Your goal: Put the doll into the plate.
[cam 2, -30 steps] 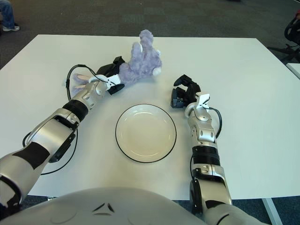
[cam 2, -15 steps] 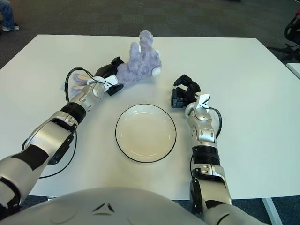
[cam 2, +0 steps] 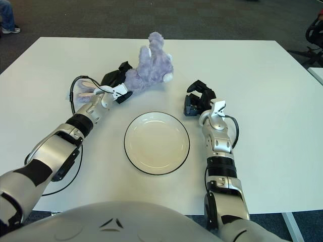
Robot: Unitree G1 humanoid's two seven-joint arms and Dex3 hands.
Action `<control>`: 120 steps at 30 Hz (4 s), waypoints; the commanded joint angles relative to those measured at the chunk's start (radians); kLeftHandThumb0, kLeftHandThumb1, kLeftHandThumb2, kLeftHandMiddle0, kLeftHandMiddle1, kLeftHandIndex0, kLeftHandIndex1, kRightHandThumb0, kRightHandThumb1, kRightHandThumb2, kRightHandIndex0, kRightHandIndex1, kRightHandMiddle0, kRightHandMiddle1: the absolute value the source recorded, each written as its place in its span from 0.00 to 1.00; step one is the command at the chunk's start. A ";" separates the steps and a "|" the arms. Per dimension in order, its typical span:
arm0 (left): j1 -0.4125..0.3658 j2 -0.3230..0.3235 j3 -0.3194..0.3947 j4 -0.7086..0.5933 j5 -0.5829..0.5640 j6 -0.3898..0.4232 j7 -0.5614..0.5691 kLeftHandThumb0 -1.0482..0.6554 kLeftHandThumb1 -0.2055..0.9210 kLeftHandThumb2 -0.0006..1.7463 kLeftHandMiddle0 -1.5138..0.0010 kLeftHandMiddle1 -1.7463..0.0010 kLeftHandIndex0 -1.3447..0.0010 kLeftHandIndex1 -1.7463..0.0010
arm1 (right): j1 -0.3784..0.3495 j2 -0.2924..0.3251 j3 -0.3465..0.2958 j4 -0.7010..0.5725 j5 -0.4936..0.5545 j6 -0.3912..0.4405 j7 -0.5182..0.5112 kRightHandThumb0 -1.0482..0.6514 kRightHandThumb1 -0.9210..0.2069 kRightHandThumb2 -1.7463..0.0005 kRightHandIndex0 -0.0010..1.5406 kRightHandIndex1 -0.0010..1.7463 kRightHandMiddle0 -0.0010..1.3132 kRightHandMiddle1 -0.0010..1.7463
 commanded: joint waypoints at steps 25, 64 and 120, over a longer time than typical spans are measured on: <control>0.136 0.033 0.035 -0.123 0.006 -0.018 0.031 0.62 0.06 1.00 0.34 0.12 0.45 0.00 | 0.001 -0.007 -0.001 0.022 -0.002 0.020 0.004 0.61 0.83 0.03 0.55 1.00 0.49 1.00; 0.273 0.081 0.105 -0.460 0.015 -0.045 0.011 0.62 0.09 1.00 0.37 0.07 0.48 0.00 | -0.008 -0.012 0.004 0.050 -0.015 0.005 0.002 0.61 0.83 0.03 0.55 1.00 0.48 1.00; 0.460 0.103 0.195 -0.939 0.012 -0.088 -0.069 0.61 0.11 1.00 0.39 0.03 0.49 0.00 | -0.021 -0.023 0.007 0.080 -0.014 -0.008 0.015 0.61 0.84 0.02 0.56 1.00 0.49 1.00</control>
